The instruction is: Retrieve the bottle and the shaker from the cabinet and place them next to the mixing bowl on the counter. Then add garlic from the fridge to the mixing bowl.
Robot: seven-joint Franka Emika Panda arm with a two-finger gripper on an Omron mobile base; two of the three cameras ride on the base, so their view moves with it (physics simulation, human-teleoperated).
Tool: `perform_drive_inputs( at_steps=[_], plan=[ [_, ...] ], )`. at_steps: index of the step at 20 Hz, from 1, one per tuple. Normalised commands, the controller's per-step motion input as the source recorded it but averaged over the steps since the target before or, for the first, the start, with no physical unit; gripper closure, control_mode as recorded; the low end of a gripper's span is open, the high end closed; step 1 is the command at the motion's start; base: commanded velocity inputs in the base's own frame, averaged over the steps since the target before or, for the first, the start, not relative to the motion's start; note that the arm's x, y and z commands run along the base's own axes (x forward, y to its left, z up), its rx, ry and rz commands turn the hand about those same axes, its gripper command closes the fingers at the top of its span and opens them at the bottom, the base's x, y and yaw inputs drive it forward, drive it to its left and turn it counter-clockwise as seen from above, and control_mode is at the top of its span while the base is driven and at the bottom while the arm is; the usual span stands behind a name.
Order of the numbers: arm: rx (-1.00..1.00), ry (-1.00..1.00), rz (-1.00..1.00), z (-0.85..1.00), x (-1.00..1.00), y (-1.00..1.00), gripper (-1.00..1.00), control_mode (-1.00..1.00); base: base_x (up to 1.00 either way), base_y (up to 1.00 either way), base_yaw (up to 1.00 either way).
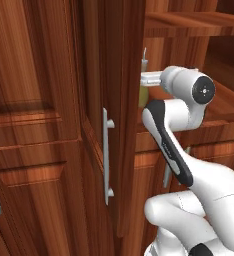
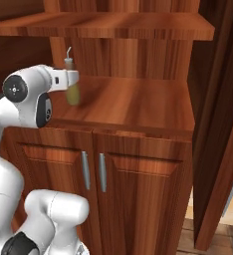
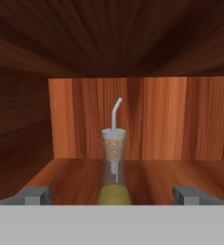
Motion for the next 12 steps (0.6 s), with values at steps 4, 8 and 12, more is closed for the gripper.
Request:
perform_drive_inputs(
  at_steps=[4, 8, 12],
  plan=[
    [0.01, 0.0, 0.0, 0.0, 0.44, 0.0, -1.0, -1.0, 0.0, 0.0, 0.0],
    [0.0, 0.02, 0.0, 0.0, 0.35, 0.0, -1.0, -1.0, 0.0, 0.0, 0.0],
    [0.0, 0.0, 0.0, -0.01, 0.33, 0.0, -1.0, -1.0, 0.0, 0.0, 0.0]
  ],
)
